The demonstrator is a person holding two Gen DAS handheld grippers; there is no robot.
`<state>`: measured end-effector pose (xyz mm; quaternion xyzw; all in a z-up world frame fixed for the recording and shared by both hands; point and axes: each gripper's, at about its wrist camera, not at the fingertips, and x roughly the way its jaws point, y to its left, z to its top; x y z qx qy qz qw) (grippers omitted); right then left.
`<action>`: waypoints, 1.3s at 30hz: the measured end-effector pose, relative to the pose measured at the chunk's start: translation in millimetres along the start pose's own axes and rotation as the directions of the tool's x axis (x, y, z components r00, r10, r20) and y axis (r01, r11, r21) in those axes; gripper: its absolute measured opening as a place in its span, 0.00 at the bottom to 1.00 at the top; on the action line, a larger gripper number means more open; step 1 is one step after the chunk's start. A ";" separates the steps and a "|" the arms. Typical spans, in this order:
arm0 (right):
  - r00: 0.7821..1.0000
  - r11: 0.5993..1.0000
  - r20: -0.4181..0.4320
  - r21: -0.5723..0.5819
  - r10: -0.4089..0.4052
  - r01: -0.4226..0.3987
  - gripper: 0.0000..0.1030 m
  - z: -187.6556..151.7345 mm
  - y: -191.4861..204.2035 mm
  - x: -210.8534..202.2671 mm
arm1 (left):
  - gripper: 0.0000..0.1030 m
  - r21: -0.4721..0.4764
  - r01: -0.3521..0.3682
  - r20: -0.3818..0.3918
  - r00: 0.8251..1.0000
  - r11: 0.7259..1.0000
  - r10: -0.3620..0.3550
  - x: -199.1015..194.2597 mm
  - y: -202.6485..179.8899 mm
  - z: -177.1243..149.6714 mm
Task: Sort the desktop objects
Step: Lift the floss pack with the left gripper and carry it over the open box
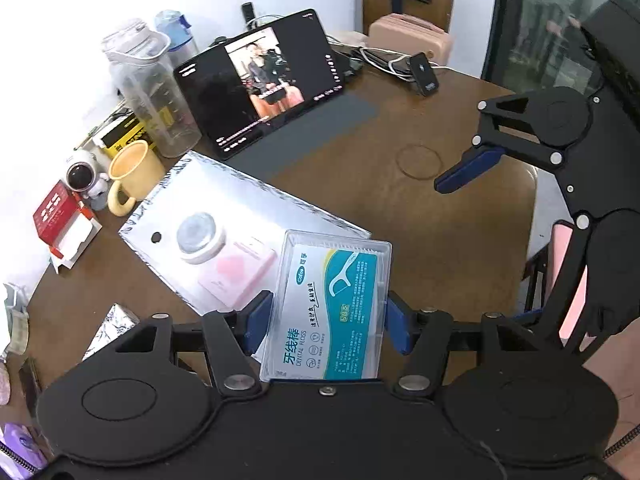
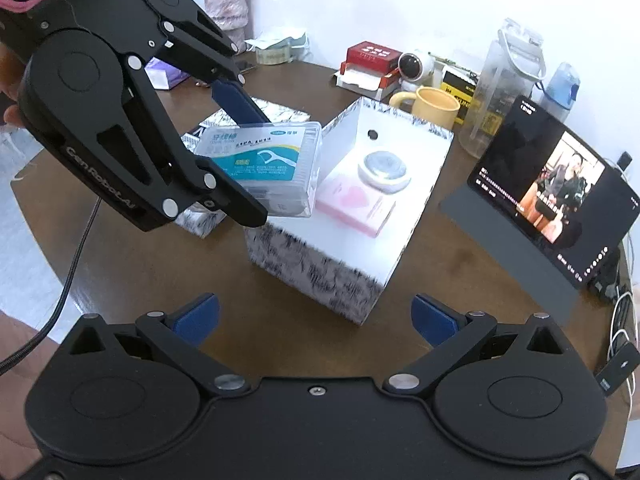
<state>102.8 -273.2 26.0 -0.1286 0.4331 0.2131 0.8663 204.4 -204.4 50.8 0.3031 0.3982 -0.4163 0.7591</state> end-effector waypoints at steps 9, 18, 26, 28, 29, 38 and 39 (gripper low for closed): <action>0.998 0.999 -0.052 0.013 0.040 -0.040 1.00 22.3 -24.8 20.8 | 0.56 -0.006 -0.002 -0.026 1.000 1.000 0.002 21.9 25.8 14.6; 0.993 0.995 -0.061 0.043 0.097 -0.094 1.00 38.3 -44.6 30.2 | 0.56 -0.013 0.033 -0.057 0.998 0.999 -0.034 59.2 55.4 36.1; 0.992 0.991 -0.065 0.076 0.112 -0.107 1.00 39.6 -64.0 41.1 | 0.56 0.043 0.066 -0.127 0.990 0.997 -0.060 106.2 60.8 45.0; 0.991 0.990 -0.064 0.084 0.115 -0.109 1.00 38.9 -69.2 45.4 | 0.56 0.049 0.069 -0.142 0.988 0.996 -0.062 116.7 64.0 45.5; 0.991 0.989 -0.067 0.092 0.120 -0.114 1.00 38.2 -71.7 47.9 | 0.56 0.059 0.073 -0.146 0.987 0.996 -0.064 121.5 65.7 45.7; 0.984 0.980 -0.087 0.140 0.157 -0.144 1.00 33.0 -82.7 70.3 | 0.56 0.089 0.088 -0.224 0.972 0.992 -0.067 151.2 70.4 45.1; 0.983 0.978 -0.086 0.145 0.162 -0.148 1.00 32.6 -83.5 71.4 | 0.56 0.091 0.093 -0.231 0.970 0.992 -0.070 153.5 70.3 44.7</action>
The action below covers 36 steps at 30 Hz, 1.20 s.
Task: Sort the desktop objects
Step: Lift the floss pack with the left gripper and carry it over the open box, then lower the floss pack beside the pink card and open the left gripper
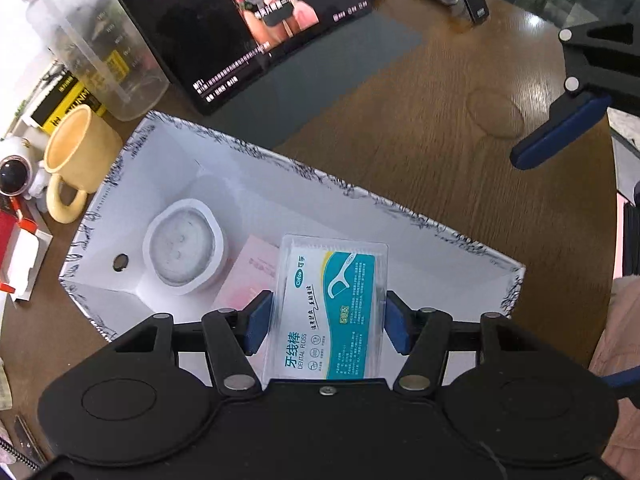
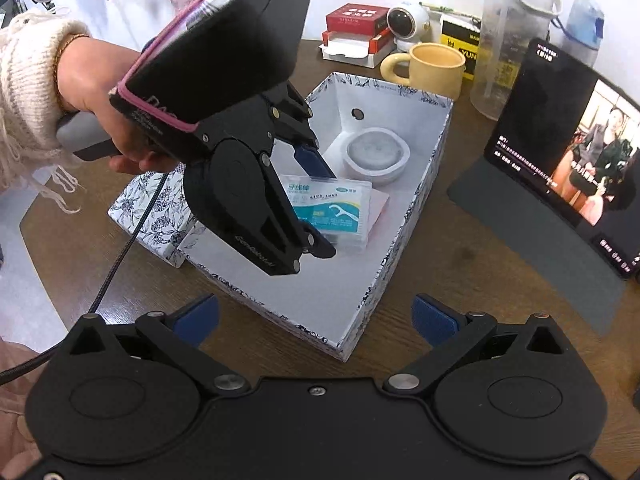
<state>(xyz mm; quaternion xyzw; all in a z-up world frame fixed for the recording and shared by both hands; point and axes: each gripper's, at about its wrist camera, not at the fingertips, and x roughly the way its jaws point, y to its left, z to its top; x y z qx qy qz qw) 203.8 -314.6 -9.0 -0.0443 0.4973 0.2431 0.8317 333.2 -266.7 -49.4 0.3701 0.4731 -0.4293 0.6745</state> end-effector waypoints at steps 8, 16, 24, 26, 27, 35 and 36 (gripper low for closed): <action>1.000 1.000 -0.003 0.025 0.014 -0.014 1.00 -1.1 -7.6 4.6 | 0.56 0.036 0.025 -0.047 0.999 0.999 -0.023 18.3 -2.0 -0.3; 1.000 0.999 -0.014 0.036 0.027 -0.027 1.00 -3.7 -7.9 10.3 | 0.56 0.067 0.049 -0.077 0.996 0.997 -0.044 34.2 -5.6 -3.7; 1.000 0.998 -0.014 0.062 0.025 -0.024 1.00 -8.7 -14.1 12.3 | 0.56 0.126 0.045 -0.115 0.993 0.991 -0.030 46.1 -14.7 -5.0; 1.000 0.997 -0.014 0.066 0.028 -0.027 1.00 -9.8 -14.8 13.2 | 0.56 0.141 0.047 -0.122 0.992 0.989 -0.030 48.2 -18.0 -6.1; 0.999 0.997 -0.015 0.067 0.030 -0.029 1.00 -10.2 -15.0 13.8 | 0.56 0.146 0.047 -0.124 0.992 0.988 -0.029 49.1 -19.3 -6.7; 0.999 0.997 -0.028 0.070 0.033 -0.031 1.00 -12.8 -15.1 16.6 | 0.56 0.176 0.055 -0.140 0.990 0.983 -0.030 56.4 -23.4 -11.5; 0.999 0.997 -0.029 0.071 0.033 -0.031 1.00 -12.7 -15.5 17.2 | 0.56 0.180 0.054 -0.141 0.990 0.982 -0.029 57.0 -23.6 -11.8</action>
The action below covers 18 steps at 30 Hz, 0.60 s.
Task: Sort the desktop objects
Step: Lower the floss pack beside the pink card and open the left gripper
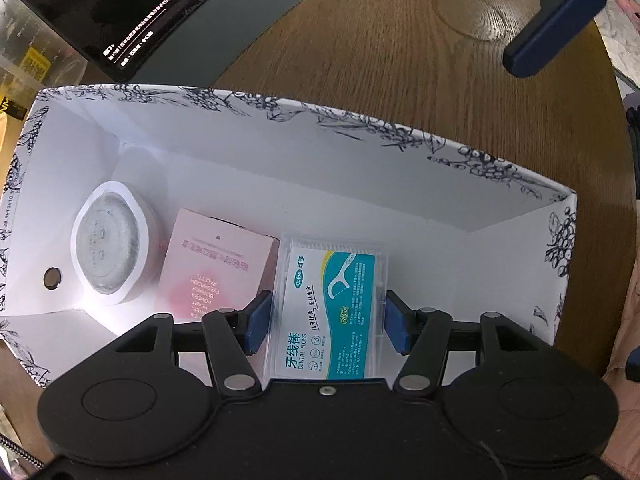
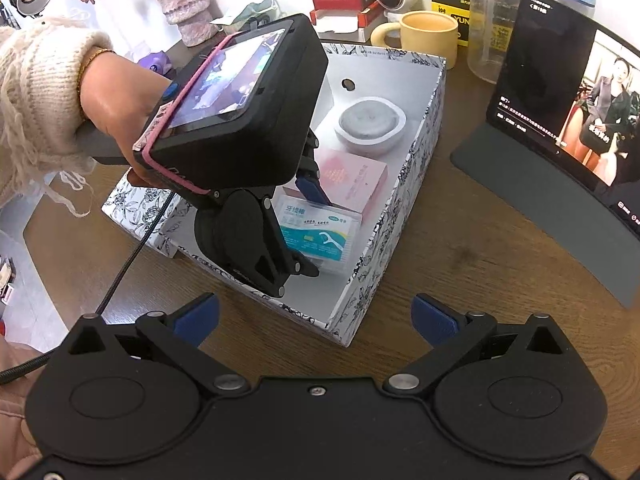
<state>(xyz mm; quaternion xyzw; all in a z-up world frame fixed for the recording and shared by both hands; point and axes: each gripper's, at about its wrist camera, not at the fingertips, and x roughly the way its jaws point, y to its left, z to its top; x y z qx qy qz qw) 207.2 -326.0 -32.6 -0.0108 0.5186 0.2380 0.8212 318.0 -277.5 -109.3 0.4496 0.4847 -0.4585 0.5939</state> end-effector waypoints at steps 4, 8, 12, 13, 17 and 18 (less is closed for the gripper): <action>1.000 1.000 -0.003 0.000 -0.002 0.002 1.00 -0.6 -0.7 1.4 | 0.56 0.014 -0.005 -0.006 1.000 1.000 0.005 3.2 -1.4 -0.7; 1.000 1.000 -0.006 0.002 -0.004 0.004 1.00 -1.2 -0.4 3.2 | 0.56 0.009 -0.007 -0.005 1.000 1.000 0.007 5.7 -1.5 -2.2; 1.000 1.000 -0.012 0.003 -0.002 0.002 1.00 -1.1 0.9 6.2 | 0.56 -0.001 -0.012 -0.004 1.000 1.000 0.012 5.9 -0.9 -4.2; 1.000 1.000 -0.013 0.002 -0.001 0.001 1.00 -1.0 1.2 6.8 | 0.56 0.000 -0.019 -0.004 1.000 1.000 0.019 5.5 -1.0 -4.8; 1.000 1.000 -0.014 -0.001 0.001 -0.001 1.00 -0.9 2.6 8.7 | 0.58 0.007 -0.030 0.020 0.999 1.000 0.030 -3.3 -0.5 -7.3; 1.000 1.000 -0.015 -0.002 0.001 -0.001 1.00 -0.9 3.1 9.3 | 0.59 0.001 -0.031 0.023 0.999 1.000 0.031 -6.0 0.5 -7.7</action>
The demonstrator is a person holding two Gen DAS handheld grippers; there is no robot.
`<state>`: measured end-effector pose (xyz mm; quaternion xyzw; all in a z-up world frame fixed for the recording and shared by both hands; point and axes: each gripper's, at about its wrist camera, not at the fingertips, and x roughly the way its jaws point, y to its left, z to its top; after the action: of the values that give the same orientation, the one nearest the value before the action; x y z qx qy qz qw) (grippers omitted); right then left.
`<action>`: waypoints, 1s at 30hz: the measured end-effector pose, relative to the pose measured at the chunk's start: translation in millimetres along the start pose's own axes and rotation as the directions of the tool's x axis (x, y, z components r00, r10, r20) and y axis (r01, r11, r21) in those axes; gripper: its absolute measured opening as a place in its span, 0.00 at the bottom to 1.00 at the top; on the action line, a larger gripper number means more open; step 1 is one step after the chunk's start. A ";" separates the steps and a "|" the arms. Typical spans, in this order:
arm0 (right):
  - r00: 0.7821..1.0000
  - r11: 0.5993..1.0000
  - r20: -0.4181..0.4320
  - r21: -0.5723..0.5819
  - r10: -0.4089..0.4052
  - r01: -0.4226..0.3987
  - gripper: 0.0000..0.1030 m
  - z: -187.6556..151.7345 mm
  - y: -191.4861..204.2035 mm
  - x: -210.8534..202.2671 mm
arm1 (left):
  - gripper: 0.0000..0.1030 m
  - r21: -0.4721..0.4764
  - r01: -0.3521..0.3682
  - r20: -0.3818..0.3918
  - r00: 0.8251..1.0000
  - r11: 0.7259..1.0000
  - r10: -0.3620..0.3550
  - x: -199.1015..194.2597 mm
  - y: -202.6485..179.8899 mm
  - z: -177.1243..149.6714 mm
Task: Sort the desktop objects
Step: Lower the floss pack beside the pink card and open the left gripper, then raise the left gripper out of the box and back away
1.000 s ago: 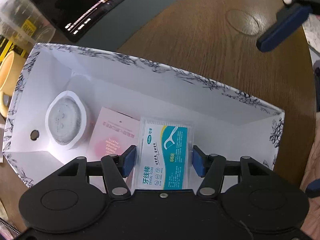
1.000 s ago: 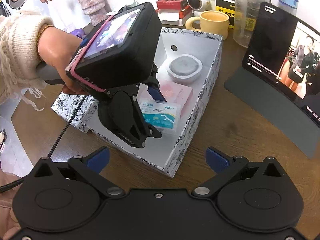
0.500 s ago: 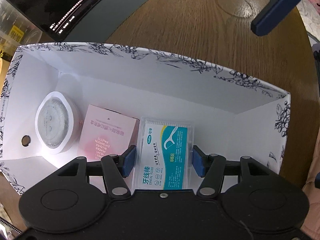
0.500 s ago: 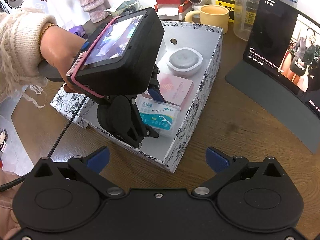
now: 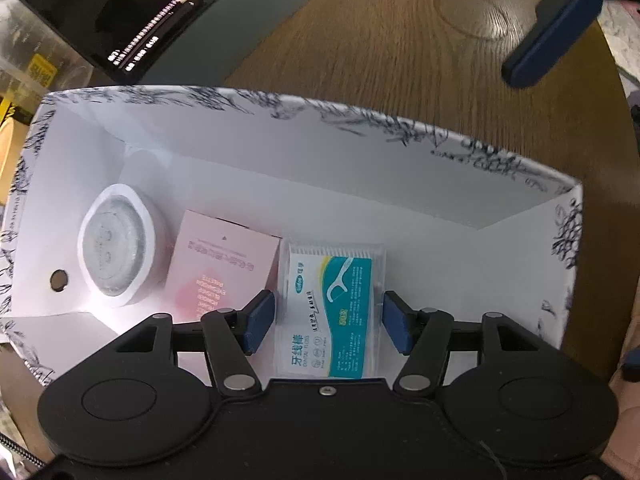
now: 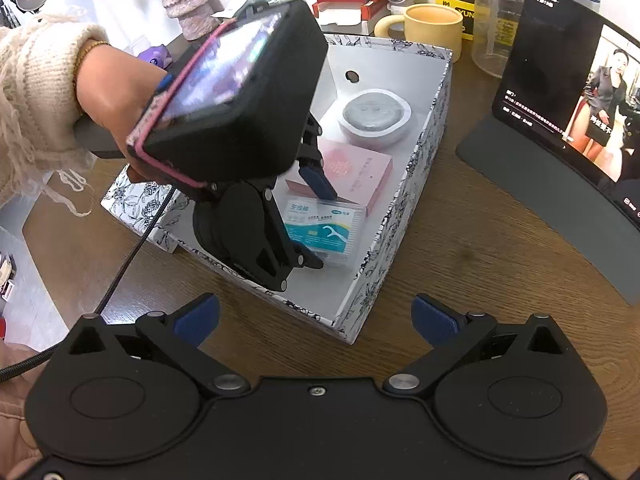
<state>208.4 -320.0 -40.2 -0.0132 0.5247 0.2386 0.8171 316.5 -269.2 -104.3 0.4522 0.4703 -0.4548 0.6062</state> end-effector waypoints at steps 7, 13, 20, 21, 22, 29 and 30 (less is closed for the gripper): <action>1.000 1.000 0.015 -0.013 -0.018 0.018 1.00 -1.3 9.7 -5.8 | 0.82 -0.057 -0.057 0.052 0.997 0.997 0.060 -33.0 12.3 -10.9; 0.998 0.999 0.047 0.005 -0.050 0.050 1.00 -5.2 21.3 -15.4 | 1.00 -0.236 -0.065 0.218 0.969 0.970 0.118 -89.5 22.2 -29.8; 0.992 0.996 0.095 0.035 -0.088 0.086 1.00 -15.8 43.4 -34.0 | 1.00 -0.425 -0.144 0.309 0.905 0.894 0.293 -134.4 18.7 -55.2; 0.990 0.995 0.102 0.038 -0.094 0.091 1.00 -17.4 47.1 -36.9 | 1.00 -0.448 -0.138 0.315 0.900 0.883 0.301 -138.7 15.3 -62.1; 0.989 0.994 0.110 0.041 -0.100 0.096 1.00 -19.5 51.3 -40.0 | 1.00 -0.470 -0.132 0.322 0.895 0.873 0.308 -143.1 11.9 -69.0; 0.981 0.991 0.149 0.061 -0.127 0.119 1.00 -34.4 80.9 -57.3 | 1.00 -0.621 -0.071 0.333 0.878 0.780 0.345 -174.8 -23.6 -129.5; 0.980 0.991 0.153 0.064 -0.129 0.121 1.00 -36.9 85.4 -59.1 | 1.00 -0.643 -0.059 0.330 0.878 0.764 0.346 -177.2 -27.2 -138.3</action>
<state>122.7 -276.6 13.8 -0.0051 0.4631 0.1726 0.8693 242.4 -116.7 45.8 0.1676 0.3937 -0.2946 0.8545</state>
